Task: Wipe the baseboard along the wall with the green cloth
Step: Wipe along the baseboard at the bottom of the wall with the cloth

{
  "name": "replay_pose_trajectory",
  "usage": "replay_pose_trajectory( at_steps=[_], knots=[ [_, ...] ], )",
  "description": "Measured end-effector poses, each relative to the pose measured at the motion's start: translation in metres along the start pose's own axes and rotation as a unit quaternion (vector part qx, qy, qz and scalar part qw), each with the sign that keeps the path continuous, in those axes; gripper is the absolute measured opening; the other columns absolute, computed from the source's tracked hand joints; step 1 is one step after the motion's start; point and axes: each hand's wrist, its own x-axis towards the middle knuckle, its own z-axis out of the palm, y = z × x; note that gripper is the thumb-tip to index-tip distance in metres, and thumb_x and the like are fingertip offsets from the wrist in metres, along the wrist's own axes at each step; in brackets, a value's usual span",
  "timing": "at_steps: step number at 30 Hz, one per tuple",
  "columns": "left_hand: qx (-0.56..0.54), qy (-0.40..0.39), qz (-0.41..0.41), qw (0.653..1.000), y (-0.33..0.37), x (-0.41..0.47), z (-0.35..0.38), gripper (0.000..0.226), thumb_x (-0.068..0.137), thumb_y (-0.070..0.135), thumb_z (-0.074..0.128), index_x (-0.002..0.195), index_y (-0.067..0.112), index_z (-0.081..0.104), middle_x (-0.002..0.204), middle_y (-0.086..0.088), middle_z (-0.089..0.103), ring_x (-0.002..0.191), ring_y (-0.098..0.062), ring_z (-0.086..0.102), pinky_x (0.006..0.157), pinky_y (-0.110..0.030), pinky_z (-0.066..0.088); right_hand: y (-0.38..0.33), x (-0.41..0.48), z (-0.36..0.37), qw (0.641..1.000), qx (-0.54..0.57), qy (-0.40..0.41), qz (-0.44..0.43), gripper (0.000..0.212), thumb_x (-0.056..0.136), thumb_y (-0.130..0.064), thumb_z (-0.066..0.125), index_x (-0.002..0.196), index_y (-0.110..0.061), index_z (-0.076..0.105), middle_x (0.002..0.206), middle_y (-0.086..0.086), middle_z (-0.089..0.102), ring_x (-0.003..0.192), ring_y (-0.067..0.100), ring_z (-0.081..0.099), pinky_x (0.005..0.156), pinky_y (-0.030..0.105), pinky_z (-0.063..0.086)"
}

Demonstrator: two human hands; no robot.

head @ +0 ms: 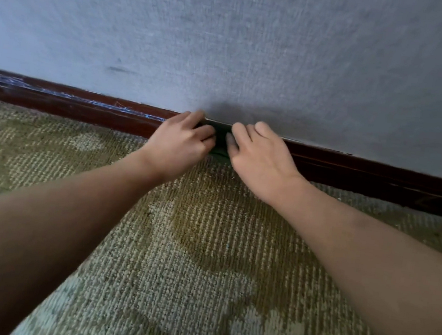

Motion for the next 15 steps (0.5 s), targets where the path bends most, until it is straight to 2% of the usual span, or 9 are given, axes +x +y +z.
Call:
replay_pose_trajectory(
  at_steps=[4, 7, 12, 14, 15],
  knots=[
    [-0.019, -0.011, -0.008, 1.0, -0.002, 0.002, 0.005, 0.04, 0.076, 0.006, 0.033, 0.074, 0.0, 0.073, 0.075, -0.011, 0.071, 0.071, -0.03, 0.063, 0.059, -0.032, 0.053, -0.001, 0.006, 0.006, 1.0, 0.021, -0.014, -0.018, 0.038, 0.093, -0.008, 0.033, 0.128, -0.004, 0.047, 0.117, 0.006, 0.047, 0.103, 0.022, 0.052, 0.091, 0.03, 0.035],
    [-0.034, -0.013, -0.02, 0.999, 0.001, 0.003, 0.011, 0.04, 0.075, 0.006, 0.033, 0.072, 0.0, 0.073, 0.072, -0.01, 0.071, 0.071, -0.029, 0.064, 0.06, -0.032, 0.054, -0.004, 0.009, 0.014, 0.996, 0.079, -0.048, -0.004, 0.04, 0.096, -0.004, 0.028, 0.135, 0.003, 0.033, 0.124, 0.014, 0.038, 0.112, 0.029, 0.042, 0.093, 0.034, 0.03],
    [-0.069, 0.018, -0.054, 0.996, -0.001, 0.001, 0.02, 0.032, 0.073, 0.002, 0.04, 0.071, -0.002, 0.072, 0.071, -0.013, 0.071, 0.069, -0.03, 0.064, 0.06, -0.033, 0.055, -0.009, 0.01, 0.022, 0.991, 0.118, -0.061, -0.016, 0.04, 0.095, -0.003, 0.027, 0.134, 0.005, 0.033, 0.124, 0.013, 0.036, 0.112, 0.03, 0.04, 0.092, 0.036, 0.03],
    [-0.088, -0.003, -0.087, 0.992, 0.0, 0.002, 0.019, 0.017, 0.068, -0.008, 0.057, 0.073, -0.004, 0.072, 0.071, -0.015, 0.07, 0.07, -0.032, 0.062, 0.059, -0.034, 0.053, -0.007, 0.012, 0.021, 0.987, 0.146, -0.069, -0.011, 0.039, 0.095, -0.003, 0.028, 0.133, 0.005, 0.036, 0.125, 0.013, 0.036, 0.113, 0.031, 0.038, 0.094, 0.036, 0.028],
    [-0.094, -0.012, -0.101, 0.99, 0.0, 0.003, 0.017, 0.016, 0.064, -0.013, 0.063, 0.074, -0.005, 0.072, 0.071, -0.016, 0.07, 0.072, -0.033, 0.061, 0.059, -0.035, 0.052, -0.006, 0.013, 0.021, 0.984, 0.162, -0.074, -0.007, 0.039, 0.095, -0.004, 0.029, 0.133, 0.004, 0.037, 0.126, 0.013, 0.036, 0.115, 0.03, 0.038, 0.095, 0.035, 0.028]
  ],
)
